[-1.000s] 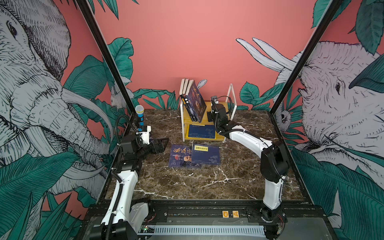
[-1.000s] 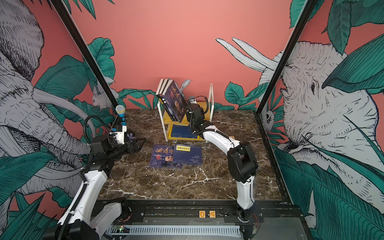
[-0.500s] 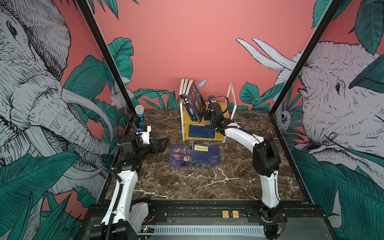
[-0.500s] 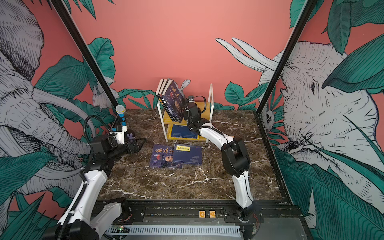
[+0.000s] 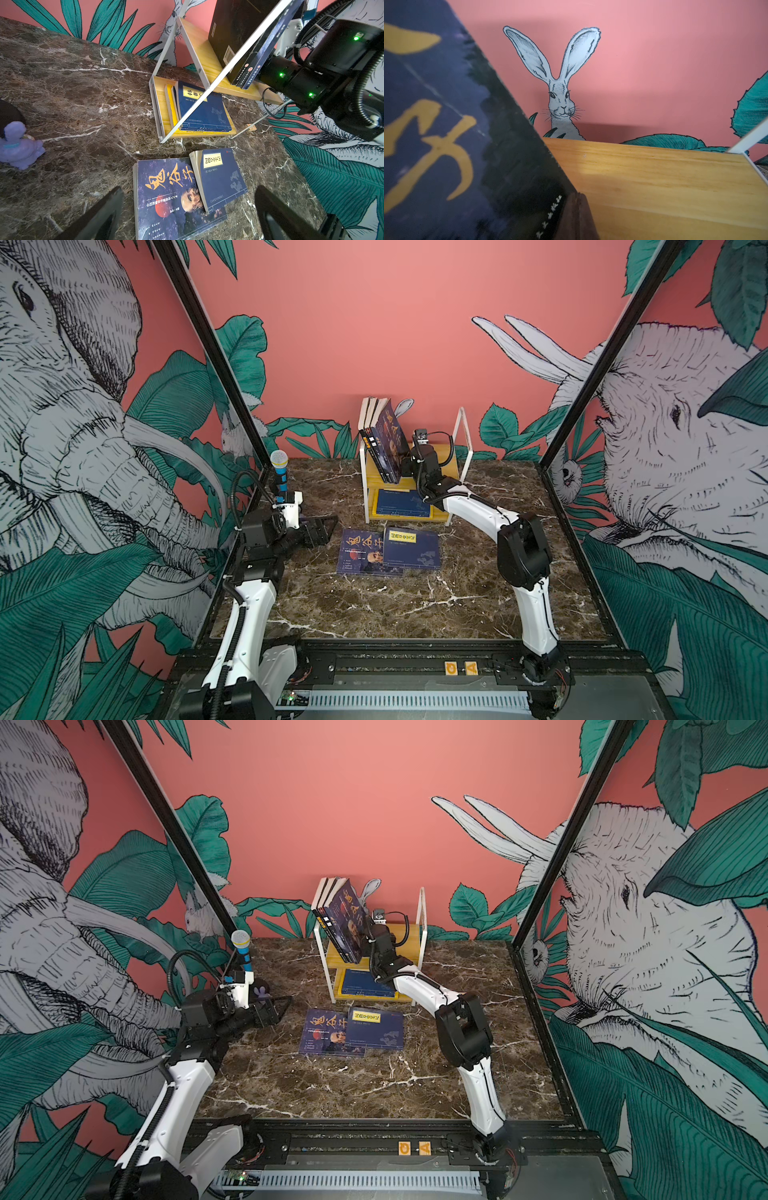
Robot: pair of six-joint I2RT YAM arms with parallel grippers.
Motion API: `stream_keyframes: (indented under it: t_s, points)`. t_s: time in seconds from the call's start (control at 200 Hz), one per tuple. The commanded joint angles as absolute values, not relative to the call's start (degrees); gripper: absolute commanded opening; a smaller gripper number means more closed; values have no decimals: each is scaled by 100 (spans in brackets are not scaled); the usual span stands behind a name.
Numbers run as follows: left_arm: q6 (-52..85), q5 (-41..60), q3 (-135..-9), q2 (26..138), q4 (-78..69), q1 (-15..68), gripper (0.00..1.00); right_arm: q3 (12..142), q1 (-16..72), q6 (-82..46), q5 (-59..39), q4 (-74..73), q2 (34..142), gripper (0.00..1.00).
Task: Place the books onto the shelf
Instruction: 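Open the right gripper and draw it back from the upper shelf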
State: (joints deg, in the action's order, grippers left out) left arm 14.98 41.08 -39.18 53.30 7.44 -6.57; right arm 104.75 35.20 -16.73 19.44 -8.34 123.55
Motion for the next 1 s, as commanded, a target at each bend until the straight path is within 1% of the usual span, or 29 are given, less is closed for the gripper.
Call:
stream_keyframes:
  t_s: [0.0, 0.12, 0.265, 0.475, 0.685, 0.995]
  points:
    - [1450, 4174, -3962, 5249, 732, -668, 99, 10526, 3621, -1708, 1769, -688, 12704, 2]
    - [1424, 4163, -4014, 5266, 840, -672, 100, 10487, 3621, -1578, 1813, -678, 12666, 2]
    - [1451, 4187, -3958, 5254, 745, -655, 99, 10469, 3587, -1067, 1873, -686, 12523, 4]
    - [1487, 4170, -3979, 5266, 734, -665, 99, 10319, 3520, -791, 1799, -519, 11999, 6]
    - [2115, 4482, -3940, 5326, 362, -595, 99, 9486, 3616, -905, 1675, -628, 10963, 10]
    - [2237, 4389, -3771, 5527, 254, -316, 100, 7903, 3967, -808, 1970, -525, 9306, 14]
